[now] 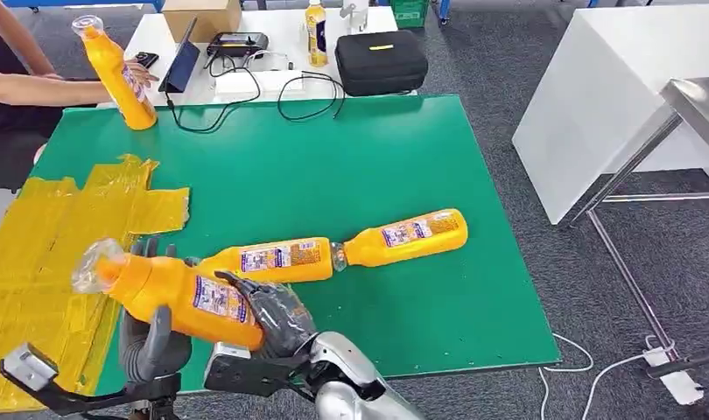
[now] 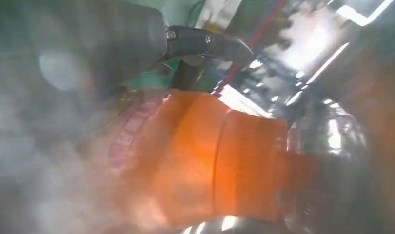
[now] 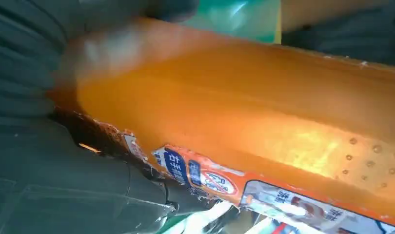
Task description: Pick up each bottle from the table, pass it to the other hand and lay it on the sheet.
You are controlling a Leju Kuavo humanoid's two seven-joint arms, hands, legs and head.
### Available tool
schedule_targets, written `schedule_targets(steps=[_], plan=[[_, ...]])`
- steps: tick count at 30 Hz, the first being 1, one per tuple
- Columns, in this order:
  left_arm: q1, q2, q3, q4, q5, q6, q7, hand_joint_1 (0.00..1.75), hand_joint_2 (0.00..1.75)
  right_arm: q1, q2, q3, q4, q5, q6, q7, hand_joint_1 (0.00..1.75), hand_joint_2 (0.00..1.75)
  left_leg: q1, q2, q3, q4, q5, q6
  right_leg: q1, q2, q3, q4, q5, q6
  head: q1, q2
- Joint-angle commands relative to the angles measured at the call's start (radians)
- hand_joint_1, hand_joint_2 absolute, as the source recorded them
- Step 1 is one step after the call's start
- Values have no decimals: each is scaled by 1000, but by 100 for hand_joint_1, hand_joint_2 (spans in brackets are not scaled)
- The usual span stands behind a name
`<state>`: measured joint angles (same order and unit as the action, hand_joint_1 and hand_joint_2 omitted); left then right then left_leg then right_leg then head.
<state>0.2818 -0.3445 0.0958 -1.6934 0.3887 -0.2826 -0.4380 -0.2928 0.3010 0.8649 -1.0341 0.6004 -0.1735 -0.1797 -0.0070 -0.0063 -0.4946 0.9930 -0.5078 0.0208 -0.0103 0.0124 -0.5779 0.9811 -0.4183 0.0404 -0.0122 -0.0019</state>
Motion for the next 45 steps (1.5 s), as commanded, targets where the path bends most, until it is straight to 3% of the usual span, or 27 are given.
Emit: schedule_targets(steps=[1,7,15,16,17,18,35,45], plan=[[-26,32,-22,7,-40,-2,-2,0,175,-102,48,228,232,-104,6,23,175,175,0,-1,3,-2,0,-1,1,-1,3,-1,0,-1,0,0],[-24,31,-26,8,-45,-1,-5,0,175,-105,48,223,238,-105,7,21,175,175,0,-2,2,-2,0,-1,1,-2,2,-1,0,-1,0,0],[-51,106,-124,72,-327,91,-28,0,175,-89,37,145,178,-47,7,17,175,175,1,-5,4,-3,1,-2,1,-7,5,-3,-1,-2,0,0],[-57,112,-131,82,-349,109,-28,49,175,-84,38,140,171,-38,16,21,175,175,1,-6,5,-4,1,-3,2,-7,6,-4,-1,-2,0,0],[-61,116,-131,89,-351,112,-30,155,175,-81,39,135,169,-30,23,23,175,175,0,-5,3,-2,1,-2,1,-6,3,-3,-1,-1,0,0],[-61,119,-131,91,-357,116,-30,175,175,-79,40,130,171,-26,27,24,175,175,0,-4,2,-2,1,-1,1,-5,2,-2,-1,-1,0,0],[-62,125,-126,101,-370,120,-28,175,175,-74,41,121,177,-16,27,22,175,175,0,-2,3,-2,1,-2,1,-4,3,-3,0,-1,0,0],[-42,102,-69,89,-340,90,-37,175,175,-6,45,108,128,29,-13,54,175,175,0,-1,3,-3,0,-2,1,-3,3,-2,-1,-1,0,0]])
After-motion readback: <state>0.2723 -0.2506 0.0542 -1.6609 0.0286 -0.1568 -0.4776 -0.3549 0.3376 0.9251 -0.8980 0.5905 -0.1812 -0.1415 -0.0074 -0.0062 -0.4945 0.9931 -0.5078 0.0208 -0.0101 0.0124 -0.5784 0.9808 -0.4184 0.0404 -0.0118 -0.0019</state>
